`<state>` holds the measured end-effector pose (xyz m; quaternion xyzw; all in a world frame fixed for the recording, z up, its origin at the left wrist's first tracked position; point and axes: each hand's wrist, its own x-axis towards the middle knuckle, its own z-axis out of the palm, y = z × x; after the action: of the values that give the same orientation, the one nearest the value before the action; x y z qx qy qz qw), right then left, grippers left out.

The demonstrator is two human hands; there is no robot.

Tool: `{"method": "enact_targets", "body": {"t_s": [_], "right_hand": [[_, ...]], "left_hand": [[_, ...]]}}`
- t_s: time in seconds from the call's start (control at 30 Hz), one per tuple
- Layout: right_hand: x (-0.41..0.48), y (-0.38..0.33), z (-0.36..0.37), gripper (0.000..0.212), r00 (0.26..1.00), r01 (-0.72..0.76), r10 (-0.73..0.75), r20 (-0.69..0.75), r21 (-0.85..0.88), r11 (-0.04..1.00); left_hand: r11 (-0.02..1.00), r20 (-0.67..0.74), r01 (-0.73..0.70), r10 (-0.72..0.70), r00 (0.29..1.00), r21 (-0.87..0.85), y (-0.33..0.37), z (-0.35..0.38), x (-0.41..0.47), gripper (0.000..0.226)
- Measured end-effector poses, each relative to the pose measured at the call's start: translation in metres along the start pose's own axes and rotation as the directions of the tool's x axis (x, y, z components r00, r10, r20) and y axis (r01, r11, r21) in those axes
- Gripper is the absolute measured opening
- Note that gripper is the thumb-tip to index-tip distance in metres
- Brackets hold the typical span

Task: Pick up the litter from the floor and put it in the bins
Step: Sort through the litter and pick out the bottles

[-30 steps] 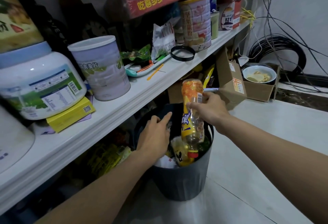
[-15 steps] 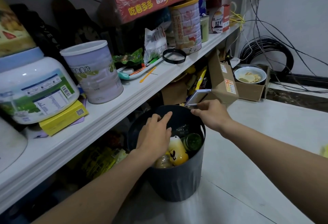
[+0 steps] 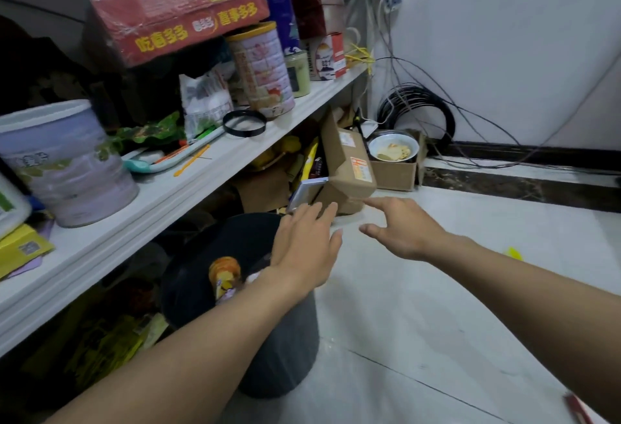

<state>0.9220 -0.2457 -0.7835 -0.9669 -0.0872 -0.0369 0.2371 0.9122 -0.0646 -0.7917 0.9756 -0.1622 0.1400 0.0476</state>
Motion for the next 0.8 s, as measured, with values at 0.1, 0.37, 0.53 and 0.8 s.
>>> {"method": "enact_targets", "body": {"t_s": [0.1, 0.37, 0.53, 0.8], "right_hand": [[-0.022, 0.042, -0.014, 0.065, 0.998, -0.070, 0.069, -0.013, -0.065, 0.995], [-0.124, 0.173, -0.042, 0.065, 0.935, -0.350, 0.350, -0.051, -0.275, 0.896], [-0.199, 0.251, -0.048, 0.063, 0.842, -0.533, 0.530, -0.100, -0.309, 0.787], [-0.313, 0.359, -0.036, 0.067, 0.667, -0.735, 0.737, -0.109, -0.256, 0.628]], "left_hand": [[0.999, 0.035, -0.052, 0.052, 0.998, -0.009, 0.042, 0.011, 0.013, 0.055], [0.970, 0.130, -0.233, 0.240, 0.962, -0.066, 0.179, 0.068, 0.019, 0.057], [0.908, 0.194, -0.404, 0.419, 0.887, -0.110, 0.279, 0.106, 0.006, 0.058], [0.753, 0.241, -0.650, 0.652, 0.719, -0.098, 0.412, 0.158, -0.025, 0.060]]}}
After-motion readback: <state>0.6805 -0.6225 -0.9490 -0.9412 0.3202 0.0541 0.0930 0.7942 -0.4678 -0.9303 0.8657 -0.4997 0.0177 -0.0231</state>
